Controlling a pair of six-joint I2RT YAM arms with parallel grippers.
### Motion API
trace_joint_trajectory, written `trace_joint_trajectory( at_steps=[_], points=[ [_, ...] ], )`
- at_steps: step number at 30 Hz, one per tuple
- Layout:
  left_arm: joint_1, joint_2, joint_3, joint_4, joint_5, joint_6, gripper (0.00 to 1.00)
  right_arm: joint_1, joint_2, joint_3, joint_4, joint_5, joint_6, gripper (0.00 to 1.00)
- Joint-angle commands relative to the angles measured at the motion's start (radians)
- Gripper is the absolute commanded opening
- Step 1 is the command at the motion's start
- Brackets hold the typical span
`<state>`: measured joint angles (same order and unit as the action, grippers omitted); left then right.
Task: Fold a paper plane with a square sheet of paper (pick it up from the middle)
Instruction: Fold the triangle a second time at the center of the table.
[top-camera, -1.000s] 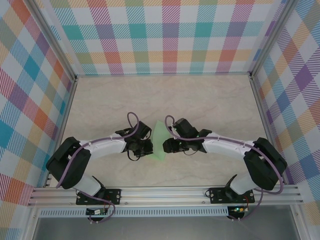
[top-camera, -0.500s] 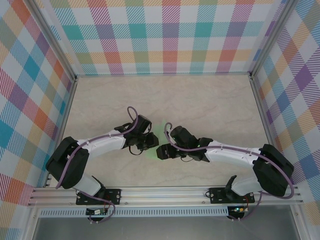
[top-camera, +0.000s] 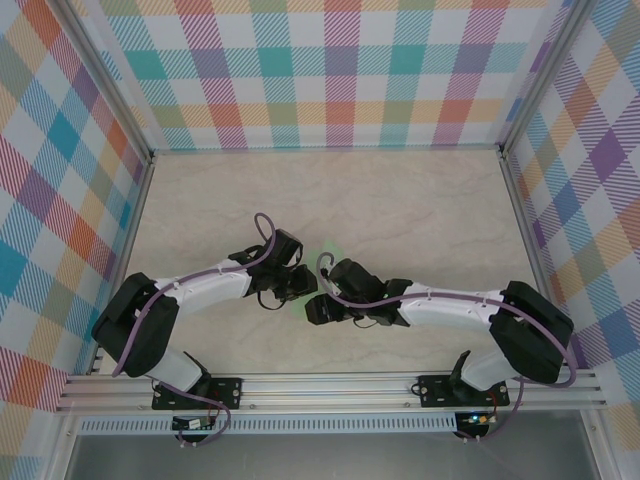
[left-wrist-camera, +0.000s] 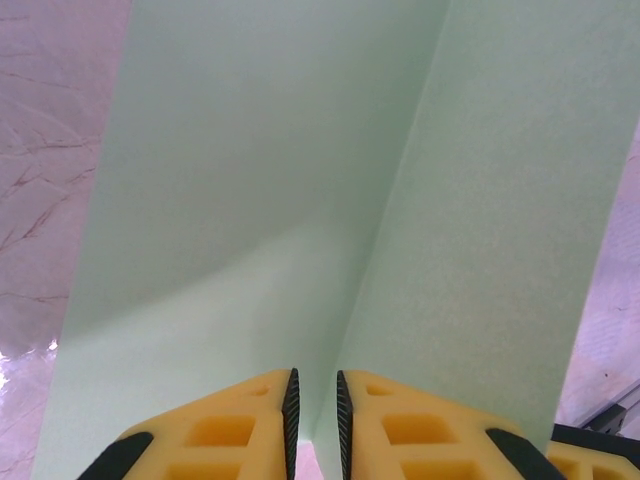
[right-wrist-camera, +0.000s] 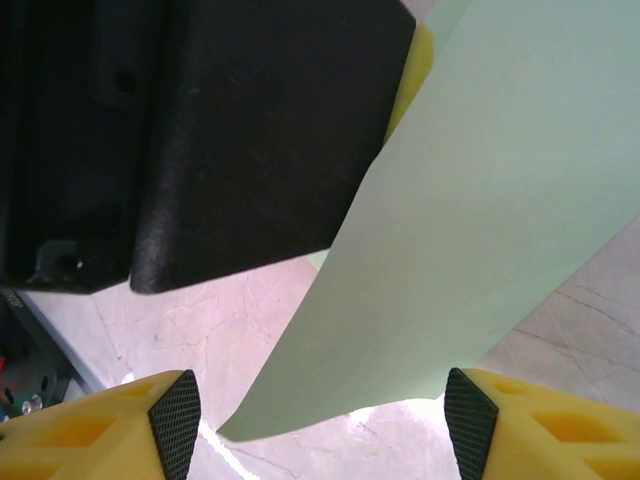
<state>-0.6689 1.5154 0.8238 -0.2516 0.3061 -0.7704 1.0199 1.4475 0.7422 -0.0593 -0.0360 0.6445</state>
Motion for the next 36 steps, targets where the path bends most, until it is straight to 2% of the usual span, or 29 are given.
trace_joint_trajectory(
  at_steps=[1, 7, 13, 24, 36],
  points=[
    [0.009, 0.009, 0.024, 0.008, 0.021, 0.002, 0.19, 0.008, 0.008, 0.03, 0.04, 0.05, 0.013, 0.67],
    [0.009, 0.009, 0.024, 0.003, 0.019, 0.003, 0.19, 0.008, -0.002, 0.028, 0.032, 0.073, 0.014, 0.62],
    [0.009, 0.008, 0.025, 0.003, 0.021, 0.004, 0.18, 0.008, -0.027, 0.008, 0.016, 0.108, 0.023, 0.48],
    [0.009, 0.009, 0.024, 0.0, 0.016, 0.004, 0.18, 0.007, -0.048, 0.013, -0.031, 0.14, 0.017, 0.35],
    [0.009, 0.006, 0.021, -0.011, 0.004, 0.005, 0.18, 0.001, -0.053, 0.025, -0.058, 0.141, -0.002, 0.15]
  ],
)
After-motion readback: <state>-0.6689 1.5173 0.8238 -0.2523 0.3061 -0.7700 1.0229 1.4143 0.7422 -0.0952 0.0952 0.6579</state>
